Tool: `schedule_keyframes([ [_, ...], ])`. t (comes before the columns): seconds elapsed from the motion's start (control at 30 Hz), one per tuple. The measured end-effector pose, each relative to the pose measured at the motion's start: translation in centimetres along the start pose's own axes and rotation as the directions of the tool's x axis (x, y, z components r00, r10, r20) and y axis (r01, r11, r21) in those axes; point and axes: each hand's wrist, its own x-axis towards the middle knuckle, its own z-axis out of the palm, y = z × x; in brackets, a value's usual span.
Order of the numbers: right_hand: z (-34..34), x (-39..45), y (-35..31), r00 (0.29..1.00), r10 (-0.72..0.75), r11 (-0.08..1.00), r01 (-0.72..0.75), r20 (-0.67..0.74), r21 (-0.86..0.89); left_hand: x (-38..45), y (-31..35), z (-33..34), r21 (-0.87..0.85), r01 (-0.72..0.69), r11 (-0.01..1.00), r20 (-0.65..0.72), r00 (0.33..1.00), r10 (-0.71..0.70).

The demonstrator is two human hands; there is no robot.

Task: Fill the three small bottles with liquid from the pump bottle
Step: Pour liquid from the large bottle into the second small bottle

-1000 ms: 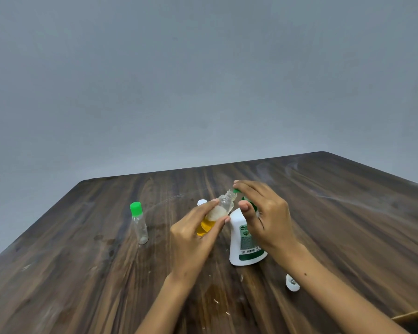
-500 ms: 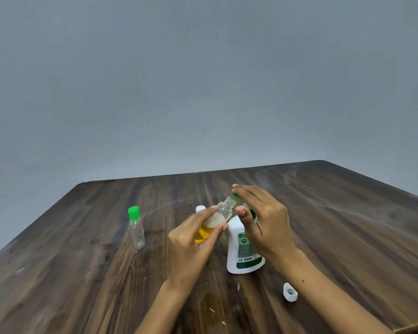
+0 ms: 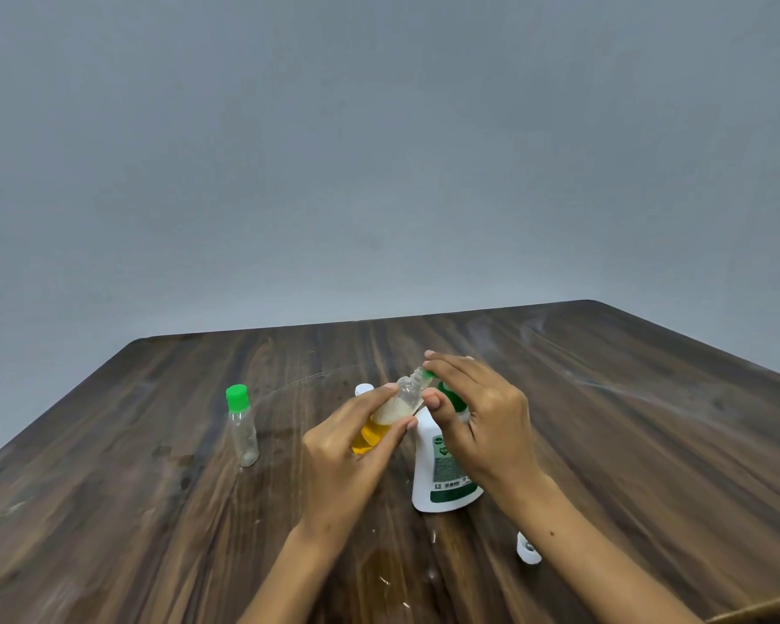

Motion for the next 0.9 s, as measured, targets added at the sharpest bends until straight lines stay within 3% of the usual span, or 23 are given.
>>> schedule_keyframes([
  [0.9, -0.8, 0.7, -0.2, 0.998, -0.040, 0.999, 0.041, 0.056, -0.021, -0.1, 0.0, -0.2, -0.016, 0.007, 1.000, -0.001, 1.000, -0.007],
])
